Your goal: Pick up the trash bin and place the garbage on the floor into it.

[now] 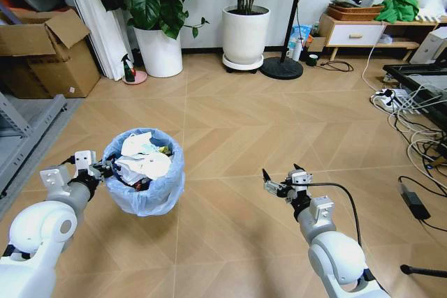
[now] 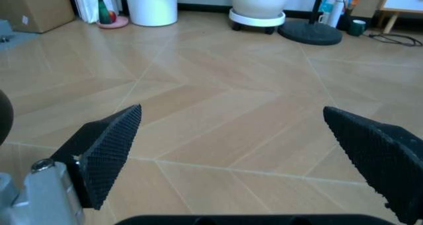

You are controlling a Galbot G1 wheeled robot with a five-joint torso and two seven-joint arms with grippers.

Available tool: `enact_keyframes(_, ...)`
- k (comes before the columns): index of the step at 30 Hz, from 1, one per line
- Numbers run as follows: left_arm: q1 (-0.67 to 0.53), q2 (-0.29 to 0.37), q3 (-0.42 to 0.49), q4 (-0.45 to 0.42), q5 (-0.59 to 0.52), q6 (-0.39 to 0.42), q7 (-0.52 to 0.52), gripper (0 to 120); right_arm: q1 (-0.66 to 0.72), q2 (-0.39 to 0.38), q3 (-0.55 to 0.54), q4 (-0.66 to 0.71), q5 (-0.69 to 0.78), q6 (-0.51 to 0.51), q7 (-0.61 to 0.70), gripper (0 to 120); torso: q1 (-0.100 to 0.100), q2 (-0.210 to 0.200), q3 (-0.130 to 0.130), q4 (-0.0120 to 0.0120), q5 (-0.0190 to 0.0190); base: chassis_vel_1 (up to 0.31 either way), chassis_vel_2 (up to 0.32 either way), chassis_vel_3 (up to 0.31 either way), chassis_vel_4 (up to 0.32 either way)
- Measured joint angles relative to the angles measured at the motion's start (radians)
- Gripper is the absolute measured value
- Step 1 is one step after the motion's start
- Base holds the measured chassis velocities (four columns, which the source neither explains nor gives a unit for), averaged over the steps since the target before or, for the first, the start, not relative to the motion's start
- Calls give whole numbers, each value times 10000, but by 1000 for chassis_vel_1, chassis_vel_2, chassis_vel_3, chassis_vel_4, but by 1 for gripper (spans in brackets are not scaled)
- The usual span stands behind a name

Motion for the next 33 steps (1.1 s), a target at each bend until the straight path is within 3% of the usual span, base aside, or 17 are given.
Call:
enact_keyframes(22, 0, -124, 61, 82, 85, -10, -19, 0, -19, 5, 46, -118, 99, 178, 11, 100, -2, 1, -2, 2, 3, 122, -123, -123, 118)
enact_keyframes(33, -208, -395, 485, 560, -631, 466, -922, 0, 13, -10, 219, -183, 173, 225, 88, 100, 1, 0, 1, 0, 1, 9, -3, -3, 7)
